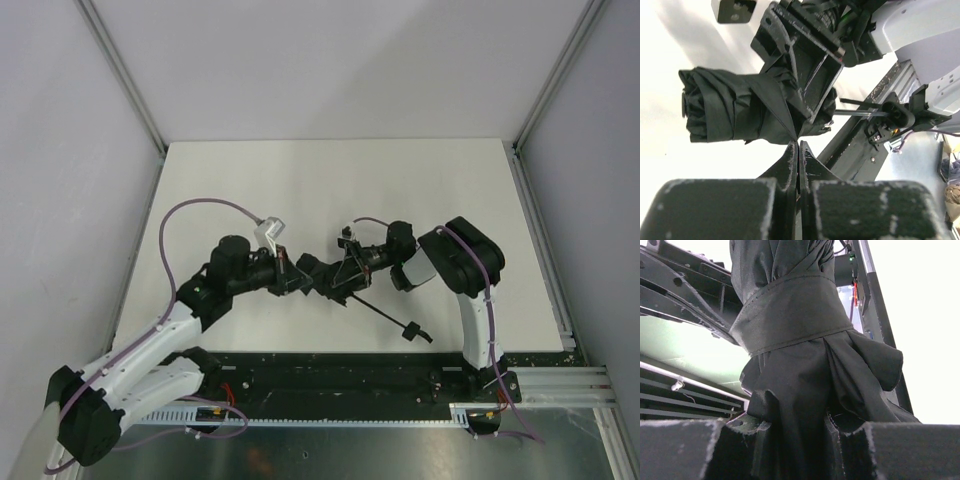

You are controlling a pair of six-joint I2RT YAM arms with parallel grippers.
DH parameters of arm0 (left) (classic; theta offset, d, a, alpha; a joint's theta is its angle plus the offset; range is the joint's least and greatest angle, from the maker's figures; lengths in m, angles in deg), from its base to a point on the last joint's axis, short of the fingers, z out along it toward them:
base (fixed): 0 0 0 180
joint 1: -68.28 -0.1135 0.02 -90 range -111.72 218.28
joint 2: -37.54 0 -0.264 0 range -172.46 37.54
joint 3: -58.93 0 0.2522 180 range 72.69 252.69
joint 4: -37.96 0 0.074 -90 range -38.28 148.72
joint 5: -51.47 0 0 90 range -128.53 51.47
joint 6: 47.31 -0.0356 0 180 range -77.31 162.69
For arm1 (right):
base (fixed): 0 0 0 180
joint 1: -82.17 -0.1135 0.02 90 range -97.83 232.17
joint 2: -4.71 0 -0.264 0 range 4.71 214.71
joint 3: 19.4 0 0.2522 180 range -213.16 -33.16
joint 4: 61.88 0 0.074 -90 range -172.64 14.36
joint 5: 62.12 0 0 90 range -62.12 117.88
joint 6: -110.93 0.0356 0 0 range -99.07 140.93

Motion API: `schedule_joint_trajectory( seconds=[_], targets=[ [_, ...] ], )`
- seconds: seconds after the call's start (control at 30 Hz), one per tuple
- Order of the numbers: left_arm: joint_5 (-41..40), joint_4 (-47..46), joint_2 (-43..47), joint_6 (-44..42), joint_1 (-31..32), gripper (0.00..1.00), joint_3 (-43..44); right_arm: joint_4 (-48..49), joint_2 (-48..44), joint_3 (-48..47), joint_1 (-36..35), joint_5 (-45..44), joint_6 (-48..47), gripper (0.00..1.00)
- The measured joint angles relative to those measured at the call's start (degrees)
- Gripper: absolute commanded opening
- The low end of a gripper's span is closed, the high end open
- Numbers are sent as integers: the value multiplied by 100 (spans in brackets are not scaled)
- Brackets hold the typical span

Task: Put away the umbrella

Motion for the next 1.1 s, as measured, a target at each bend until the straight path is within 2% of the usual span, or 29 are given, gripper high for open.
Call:
schedule_joint_trajectory(
  seconds=[0.3,0.5,0.6,0.67,0.77,0.87,0.97,1.03,1.1],
  targets=[
    [-380,-227,415,31,323,0,-800,-2,131,142,57,0,101,0],
    [-487,-894,20,221,417,0,-1377,-35,570,197,94,-105,-83,0],
    [-490,-1266,-369,343,428,0,-1587,-72,667,269,92,-251,-525,0],
    [-481,-1556,-544,444,431,0,-1720,-313,656,286,87,-374,-1152,0],
    [-503,-1834,-726,533,431,0,-1834,-1648,442,240,50,-686,-2612,0],
    [-551,-2017,-949,566,431,0,-1919,-3700,-33,-111,-57,-1115,-4317,0],
    [-638,-2192,-1241,566,431,0,-2000,-5195,-452,-428,-225,-1707,-5628,1],
    [-667,-2323,-1451,568,431,0,-2085,-5890,-691,-529,-354,-2085,-6290,10],
    [-678,-2426,-1587,570,431,0,-2159,-6411,-898,-610,-498,-2452,-6806,25]
  ],
)
